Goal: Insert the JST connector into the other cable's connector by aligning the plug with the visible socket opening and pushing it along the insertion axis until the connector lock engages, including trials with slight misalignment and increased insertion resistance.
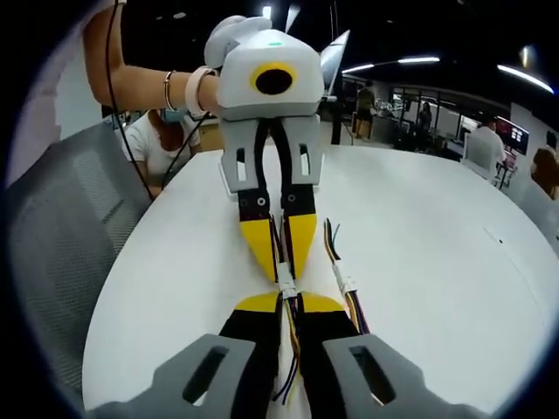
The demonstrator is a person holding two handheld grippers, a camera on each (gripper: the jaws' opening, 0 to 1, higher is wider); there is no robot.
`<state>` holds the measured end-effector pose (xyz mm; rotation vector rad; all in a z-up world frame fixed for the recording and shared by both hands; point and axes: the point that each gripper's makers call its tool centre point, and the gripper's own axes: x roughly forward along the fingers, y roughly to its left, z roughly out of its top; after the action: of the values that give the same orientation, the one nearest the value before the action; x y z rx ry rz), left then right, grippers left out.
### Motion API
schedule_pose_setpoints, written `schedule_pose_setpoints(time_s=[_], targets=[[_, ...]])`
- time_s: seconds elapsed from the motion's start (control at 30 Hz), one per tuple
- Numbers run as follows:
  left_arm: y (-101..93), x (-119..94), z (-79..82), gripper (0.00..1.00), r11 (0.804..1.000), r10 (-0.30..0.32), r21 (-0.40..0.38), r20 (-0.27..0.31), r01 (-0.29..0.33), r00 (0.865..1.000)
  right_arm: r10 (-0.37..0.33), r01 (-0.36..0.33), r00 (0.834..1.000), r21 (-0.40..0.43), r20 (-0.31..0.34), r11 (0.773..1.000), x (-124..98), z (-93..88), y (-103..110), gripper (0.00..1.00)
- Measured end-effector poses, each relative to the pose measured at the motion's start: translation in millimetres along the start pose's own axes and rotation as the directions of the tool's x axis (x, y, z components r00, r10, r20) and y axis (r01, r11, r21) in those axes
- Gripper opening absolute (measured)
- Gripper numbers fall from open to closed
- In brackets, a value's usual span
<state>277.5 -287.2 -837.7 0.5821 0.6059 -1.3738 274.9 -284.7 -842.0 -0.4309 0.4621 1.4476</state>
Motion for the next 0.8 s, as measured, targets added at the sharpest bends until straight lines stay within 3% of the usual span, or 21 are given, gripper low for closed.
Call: schedule_pose_setpoints(time_s=[0.8], targets=[[-2.4,5.7,-1.3,0.0,0.999,-0.002,-0.052,0.013,0.003,1.0,0.001,-0.001,1.0,0.03,0.006,1.0,2.0,-2.1,4.4,0.03]])
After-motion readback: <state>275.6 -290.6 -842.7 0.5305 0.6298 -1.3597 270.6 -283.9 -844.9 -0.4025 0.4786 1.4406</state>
